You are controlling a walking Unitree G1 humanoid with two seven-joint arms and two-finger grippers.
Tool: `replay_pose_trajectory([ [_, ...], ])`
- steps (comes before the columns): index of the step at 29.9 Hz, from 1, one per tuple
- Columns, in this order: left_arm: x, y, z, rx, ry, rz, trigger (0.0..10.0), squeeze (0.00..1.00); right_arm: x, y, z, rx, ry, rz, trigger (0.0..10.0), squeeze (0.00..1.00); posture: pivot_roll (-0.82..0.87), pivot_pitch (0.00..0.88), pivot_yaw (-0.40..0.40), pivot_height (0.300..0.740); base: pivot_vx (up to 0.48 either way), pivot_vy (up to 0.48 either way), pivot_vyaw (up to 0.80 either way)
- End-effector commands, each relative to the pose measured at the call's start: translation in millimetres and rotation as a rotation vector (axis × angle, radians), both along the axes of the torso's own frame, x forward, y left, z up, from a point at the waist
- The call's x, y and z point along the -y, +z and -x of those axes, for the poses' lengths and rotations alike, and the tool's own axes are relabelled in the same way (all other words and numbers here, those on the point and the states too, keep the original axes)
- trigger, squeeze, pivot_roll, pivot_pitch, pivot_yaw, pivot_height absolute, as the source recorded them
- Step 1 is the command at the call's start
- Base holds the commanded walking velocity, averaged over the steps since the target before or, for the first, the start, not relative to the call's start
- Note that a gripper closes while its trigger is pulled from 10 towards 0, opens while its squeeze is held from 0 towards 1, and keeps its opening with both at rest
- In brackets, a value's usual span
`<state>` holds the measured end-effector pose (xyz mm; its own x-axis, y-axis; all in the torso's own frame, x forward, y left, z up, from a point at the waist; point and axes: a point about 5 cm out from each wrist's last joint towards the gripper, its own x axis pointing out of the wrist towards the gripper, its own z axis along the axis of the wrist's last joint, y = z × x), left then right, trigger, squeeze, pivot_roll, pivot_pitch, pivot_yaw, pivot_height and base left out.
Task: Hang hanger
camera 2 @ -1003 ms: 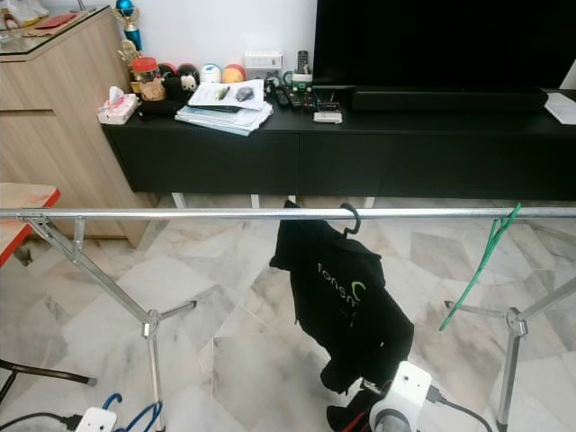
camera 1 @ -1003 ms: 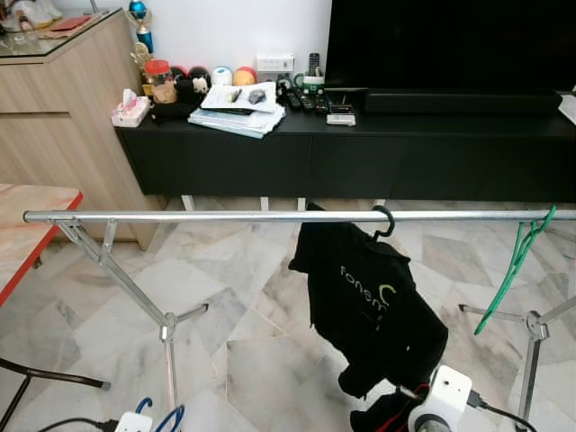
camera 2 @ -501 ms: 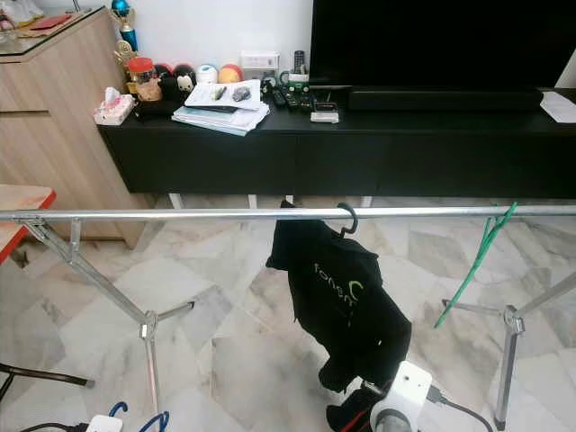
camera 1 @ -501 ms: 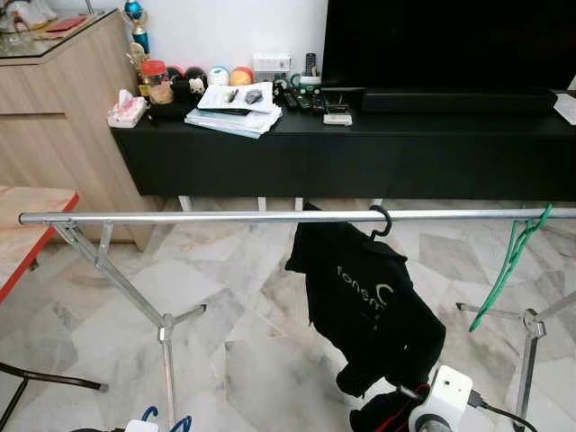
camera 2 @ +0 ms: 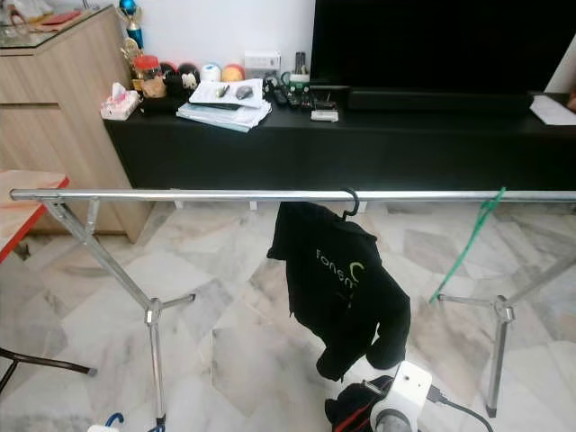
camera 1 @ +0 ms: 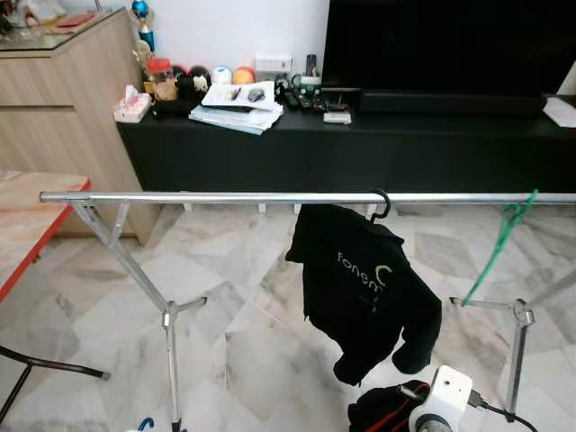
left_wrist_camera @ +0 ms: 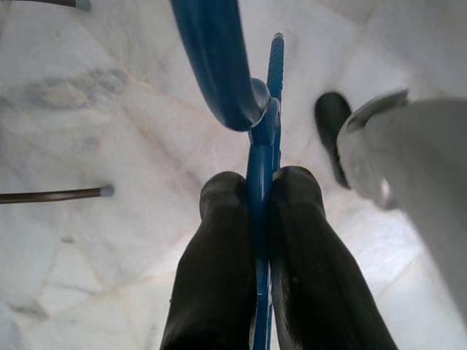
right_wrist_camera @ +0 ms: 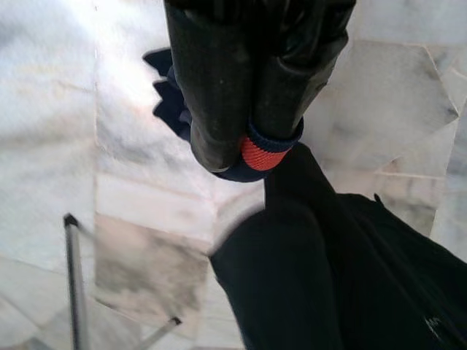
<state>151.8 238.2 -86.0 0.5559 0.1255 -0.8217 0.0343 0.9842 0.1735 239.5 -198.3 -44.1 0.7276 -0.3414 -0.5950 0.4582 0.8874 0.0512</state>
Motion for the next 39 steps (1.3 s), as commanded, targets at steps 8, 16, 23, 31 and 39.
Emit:
replay_pose_trajectory([
  [8,-3.9,0.0,1.1,-0.018,0.013,0.001,10.0,0.00,2.2,-1.9,2.9,-0.015,-0.003,0.004,10.0,0.00,-0.05,0.068,0.035,0.740,-0.297,0.000,0.00],
  [16,-4.3,2.7,-6.8,-0.018,0.020,0.001,10.0,0.00,2.2,-1.5,2.2,-0.014,-0.002,0.004,10.0,0.00,-0.04,0.070,0.032,0.740,-0.300,0.000,0.00],
  [23,-0.7,3.7,-12.5,-0.020,0.023,0.004,10.0,0.00,2.6,-1.3,2.0,-0.014,-0.004,0.004,10.0,0.00,-0.04,0.073,0.032,0.740,-0.302,0.000,0.00],
  [31,0.5,3.7,-13.7,-0.021,0.024,0.006,10.0,0.00,2.7,-1.3,2.0,-0.014,-0.004,0.004,10.0,0.00,-0.04,0.075,0.032,0.740,-0.308,0.000,0.00],
  [39,2.6,2.8,-13.1,-0.026,0.022,0.008,10.0,0.00,2.4,-1.3,2.1,-0.013,-0.006,0.003,10.0,0.00,-0.04,0.076,0.033,0.740,-0.313,0.000,0.00],
])
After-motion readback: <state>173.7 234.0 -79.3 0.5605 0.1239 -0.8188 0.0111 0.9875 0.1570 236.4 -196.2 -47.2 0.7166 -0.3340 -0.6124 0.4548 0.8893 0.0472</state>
